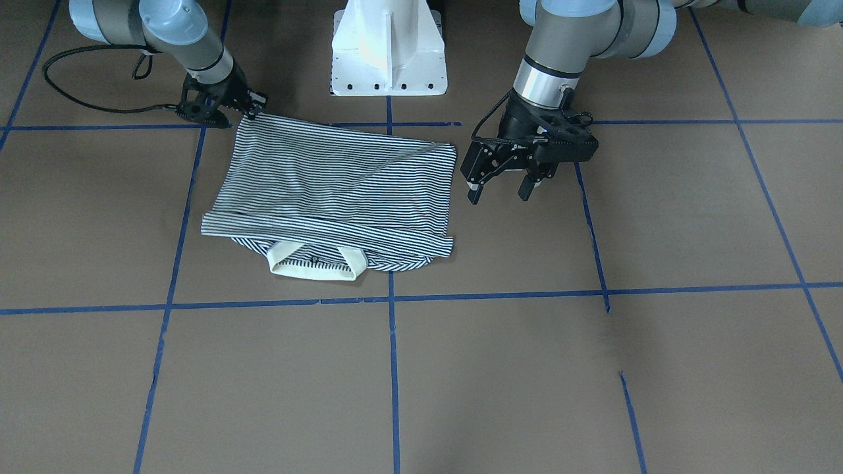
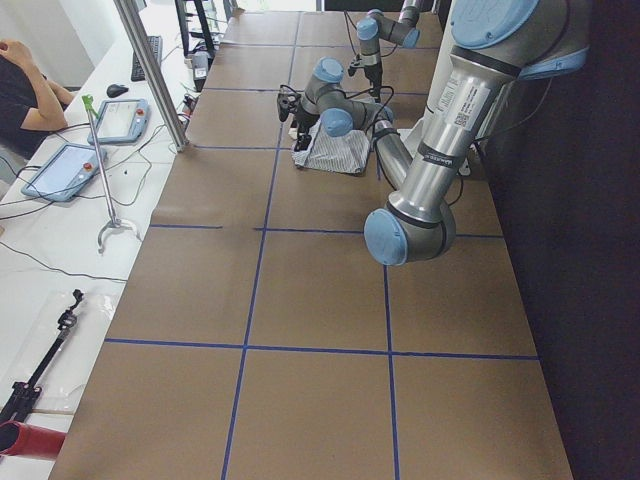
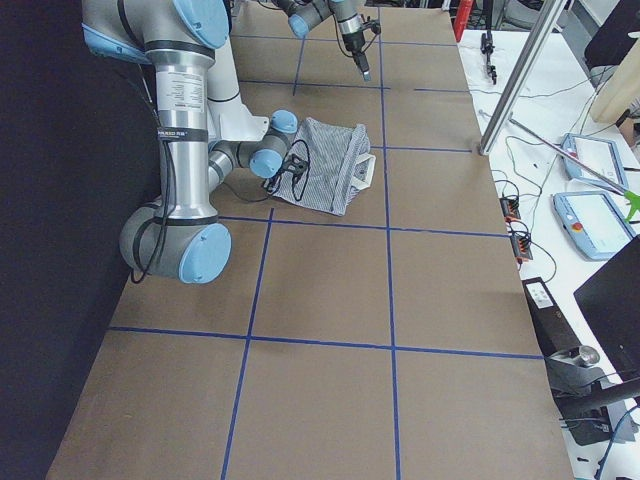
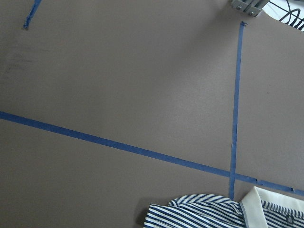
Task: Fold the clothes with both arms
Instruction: 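Drag the folded shirt toward the robot with the right gripper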
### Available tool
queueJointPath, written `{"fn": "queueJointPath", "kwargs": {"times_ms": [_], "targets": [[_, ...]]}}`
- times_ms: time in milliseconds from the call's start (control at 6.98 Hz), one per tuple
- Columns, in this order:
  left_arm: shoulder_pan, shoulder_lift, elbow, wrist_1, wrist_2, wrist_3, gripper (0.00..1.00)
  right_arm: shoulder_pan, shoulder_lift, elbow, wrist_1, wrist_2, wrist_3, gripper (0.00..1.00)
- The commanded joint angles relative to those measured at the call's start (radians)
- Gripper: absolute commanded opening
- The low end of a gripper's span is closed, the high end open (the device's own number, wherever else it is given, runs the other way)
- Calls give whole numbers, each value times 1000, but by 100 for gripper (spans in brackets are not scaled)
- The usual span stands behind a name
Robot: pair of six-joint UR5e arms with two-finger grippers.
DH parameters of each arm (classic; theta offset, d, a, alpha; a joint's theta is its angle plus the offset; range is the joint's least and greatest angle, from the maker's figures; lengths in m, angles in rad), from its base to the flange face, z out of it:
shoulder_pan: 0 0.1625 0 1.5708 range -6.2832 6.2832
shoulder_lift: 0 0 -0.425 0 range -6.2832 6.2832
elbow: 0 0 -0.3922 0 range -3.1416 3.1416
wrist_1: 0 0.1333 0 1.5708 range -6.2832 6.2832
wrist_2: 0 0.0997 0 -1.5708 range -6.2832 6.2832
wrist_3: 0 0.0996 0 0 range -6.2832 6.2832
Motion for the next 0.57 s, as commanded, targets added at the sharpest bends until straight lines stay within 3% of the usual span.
{"fn": "queueJointPath", "kwargs": {"times_ms": [0,286,430], "targets": [[11,2,-8,1,2,-1,100,-82,-22,59,2,-4,103,97],[40,7,-17,1,0,1,100,-81,-18,62,10,-45,146,100],[88,4,-19,28,-24,-2,100,-70,-13,80,13,-114,137,100]]}}
